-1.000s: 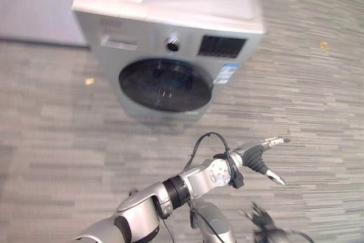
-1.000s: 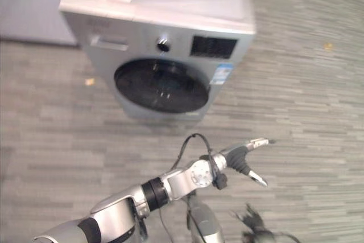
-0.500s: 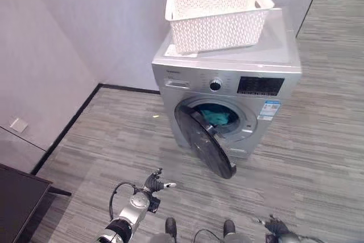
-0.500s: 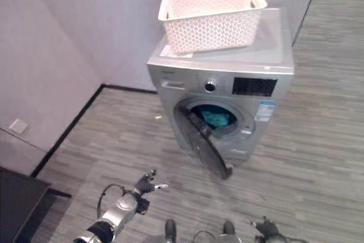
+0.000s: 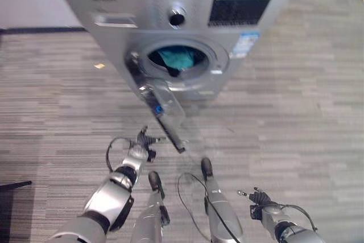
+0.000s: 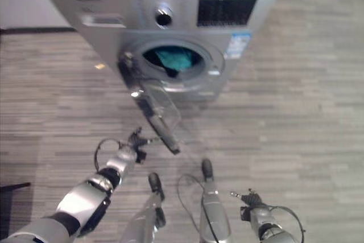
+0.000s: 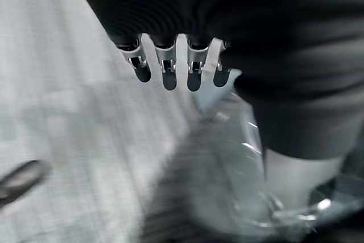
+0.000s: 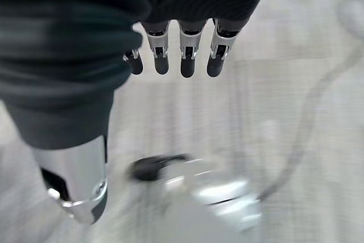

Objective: Grab the laundry basket,head to the washer,open it,put in the laundry and shut it.

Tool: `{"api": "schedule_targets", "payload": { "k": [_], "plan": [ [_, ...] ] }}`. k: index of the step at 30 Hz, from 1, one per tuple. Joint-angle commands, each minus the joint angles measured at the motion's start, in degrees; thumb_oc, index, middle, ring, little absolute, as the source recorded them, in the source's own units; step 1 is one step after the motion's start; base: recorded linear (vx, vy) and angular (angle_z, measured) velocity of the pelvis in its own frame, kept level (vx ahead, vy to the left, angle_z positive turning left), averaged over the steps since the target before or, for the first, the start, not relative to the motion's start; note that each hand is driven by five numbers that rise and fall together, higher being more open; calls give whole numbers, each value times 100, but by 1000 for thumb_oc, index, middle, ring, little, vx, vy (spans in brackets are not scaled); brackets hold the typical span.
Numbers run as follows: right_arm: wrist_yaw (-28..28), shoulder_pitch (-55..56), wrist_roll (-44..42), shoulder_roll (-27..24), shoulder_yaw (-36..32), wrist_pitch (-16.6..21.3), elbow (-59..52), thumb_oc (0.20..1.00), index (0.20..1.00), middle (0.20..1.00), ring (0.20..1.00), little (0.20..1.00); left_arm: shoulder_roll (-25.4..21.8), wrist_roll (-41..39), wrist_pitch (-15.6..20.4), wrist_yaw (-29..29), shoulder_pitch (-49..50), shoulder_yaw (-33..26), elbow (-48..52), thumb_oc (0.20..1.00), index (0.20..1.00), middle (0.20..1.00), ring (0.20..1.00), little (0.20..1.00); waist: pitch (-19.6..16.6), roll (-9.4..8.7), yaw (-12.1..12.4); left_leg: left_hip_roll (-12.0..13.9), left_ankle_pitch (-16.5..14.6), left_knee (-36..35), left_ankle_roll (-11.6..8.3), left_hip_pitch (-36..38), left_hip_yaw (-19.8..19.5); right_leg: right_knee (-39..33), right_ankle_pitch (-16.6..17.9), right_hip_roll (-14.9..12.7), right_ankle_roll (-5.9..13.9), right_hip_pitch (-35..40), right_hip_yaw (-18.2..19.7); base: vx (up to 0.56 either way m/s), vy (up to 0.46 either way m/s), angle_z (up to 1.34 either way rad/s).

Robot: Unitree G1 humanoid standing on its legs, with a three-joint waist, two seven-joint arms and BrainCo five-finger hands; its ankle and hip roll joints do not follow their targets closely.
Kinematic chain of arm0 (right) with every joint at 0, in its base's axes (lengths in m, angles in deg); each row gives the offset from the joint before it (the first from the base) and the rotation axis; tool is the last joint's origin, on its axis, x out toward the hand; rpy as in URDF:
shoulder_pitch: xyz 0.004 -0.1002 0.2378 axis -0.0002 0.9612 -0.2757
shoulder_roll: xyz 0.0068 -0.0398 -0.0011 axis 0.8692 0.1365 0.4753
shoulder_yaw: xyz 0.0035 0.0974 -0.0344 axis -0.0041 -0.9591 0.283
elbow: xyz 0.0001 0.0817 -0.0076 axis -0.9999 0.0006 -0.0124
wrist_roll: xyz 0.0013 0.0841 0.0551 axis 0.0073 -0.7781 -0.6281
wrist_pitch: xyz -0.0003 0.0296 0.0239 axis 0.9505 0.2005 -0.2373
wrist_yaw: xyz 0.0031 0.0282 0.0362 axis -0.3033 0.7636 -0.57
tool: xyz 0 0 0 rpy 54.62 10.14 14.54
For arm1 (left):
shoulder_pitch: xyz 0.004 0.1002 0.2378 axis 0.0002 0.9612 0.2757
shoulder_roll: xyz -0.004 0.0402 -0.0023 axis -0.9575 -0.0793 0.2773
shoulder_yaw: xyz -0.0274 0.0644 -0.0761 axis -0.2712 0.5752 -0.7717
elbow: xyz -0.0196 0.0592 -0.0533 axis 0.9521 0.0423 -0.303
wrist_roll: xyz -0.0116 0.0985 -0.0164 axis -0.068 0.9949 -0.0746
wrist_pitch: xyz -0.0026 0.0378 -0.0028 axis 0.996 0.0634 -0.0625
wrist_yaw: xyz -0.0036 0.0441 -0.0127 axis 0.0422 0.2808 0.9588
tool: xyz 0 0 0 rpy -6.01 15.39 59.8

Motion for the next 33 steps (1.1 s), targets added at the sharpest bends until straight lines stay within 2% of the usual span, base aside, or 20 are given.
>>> {"api": "schedule_targets", "payload": {
  "k": [1,5,8,13,14,16,19,25,28,33],
  "plan": [
    [15,669,86,-108,222,232,-290,1000,1000,1000,1000,1000,230,-274,256,95,-611,-147,-291,1000,1000,1000,1000,1000,-185,-16,-150,368,-134,12,-315,-10,-597,-6,-321,119,91,-36,200,66,-3,-18],
    [-9,772,16,-153,202,303,-473,1000,1000,1000,1000,1000,219,-415,280,73,-1051,-152,-290,1000,1000,1000,1000,1000,-146,-1,-301,380,-152,12,-339,-74,-516,-6,-299,153,105,-196,347,42,-7,-20],
    [-11,726,-113,-144,192,350,-624,1000,1000,1000,1000,1000,31,-468,280,73,-1514,-159,-368,1000,1000,1000,1000,1000,-115,10,-415,419,-193,12,-364,-75,-355,-6,-266,218,140,-324,543,62,-6,-22],
    [6,626,-397,-119,98,431,-699,1000,1000,1000,1000,1000,-466,-582,287,95,-2484,-26,-460,1000,1000,1000,1000,1000,-42,106,-612,484,-259,12,-419,-82,-116,-6,-236,319,198,-528,806,65,-13,-37],
    [-9,640,-406,-128,101,446,-660,1000,1000,1000,1000,1000,-694,-633,323,154,-3009,82,-416,1000,1000,1000,1000,1000,-26,182,-659,506,-262,12,-438,-119,-57,-6,-228,359,217,-620,881,87,-17,-18],
    [-4,647,-434,-121,102,455,-653,1000,1000,1000,1000,1000,-769,-719,348,146,-3100,68,-423,1000,1000,1000,1000,1000,-10,215,-662,524,-262,12,-446,-125,-33,-6,-224,363,217,-646,897,53,-25,-22],
    [1,777,-536,-126,24,494,-616,1000,1000,1000,1000,1000,-953,-972,441,192,-3743,193,-389,1000,1000,1000,1000,1000,43,339,-718,569,-222,12,-490,-192,2,-6,-251,392,200,-744,906,53,-42,-26],
    [78,726,-710,-117,-21,567,-575,1000,1000,1000,1000,1000,-1336,-1238,554,283,-4288,351,-426,1000,1000,1000,1000,1000,101,422,-714,601,-185,12,-524,-421,-13,-6,-204,428,207,-975,890,10,-20,0],
    [100,795,-722,-105,-52,580,-574,1000,1000,1000,1000,1000,-1318,-1252,596,345,-4244,333,-338,1000,1000,1000,1000,1000,120,421,-702,607,-168,12,-530,-464,-58,-6,-198,420,205,-999,857,1,-27,2],
    [60,1113,-554,-99,-3,579,-620,1000,1000,1000,1000,1000,-784,-930,632,397,-3487,248,-89,1000,1000,1000,1000,1000,99,417,-639,587,-153,12,-523,-309,-182,-6,-261,377,197,-761,725,2,-22,4]
  ]
}}
